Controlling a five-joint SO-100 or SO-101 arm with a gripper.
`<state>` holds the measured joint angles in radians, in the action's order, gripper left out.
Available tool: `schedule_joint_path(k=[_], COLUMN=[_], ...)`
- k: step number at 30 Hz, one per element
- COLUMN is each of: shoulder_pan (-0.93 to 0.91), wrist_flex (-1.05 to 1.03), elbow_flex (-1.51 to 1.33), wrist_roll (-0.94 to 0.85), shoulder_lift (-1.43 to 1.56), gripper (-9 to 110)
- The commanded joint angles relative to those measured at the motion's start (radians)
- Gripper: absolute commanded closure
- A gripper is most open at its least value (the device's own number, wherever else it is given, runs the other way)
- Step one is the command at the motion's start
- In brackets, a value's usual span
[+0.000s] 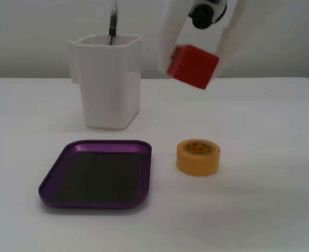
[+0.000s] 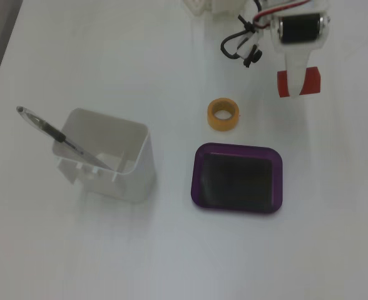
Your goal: Pick up the red cube and place it in the box.
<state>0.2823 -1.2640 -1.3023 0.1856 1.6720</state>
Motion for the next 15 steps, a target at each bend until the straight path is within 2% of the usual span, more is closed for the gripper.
schedule_joint_path(k=[1,6,10,15], shoulder_pan=[-0.066,-0.221,-0.239,-0.239], wrist_flex=[0.101,0.272,0.374,0.426], elbow_flex=[0.035,0.0,-0.038,-0.048], wrist_roll=[-0.086,-0.158,-0.218,-0.21], shoulder_lift=[0.118,0.069,-0.028,-0.163], gripper=[102,102,102,102])
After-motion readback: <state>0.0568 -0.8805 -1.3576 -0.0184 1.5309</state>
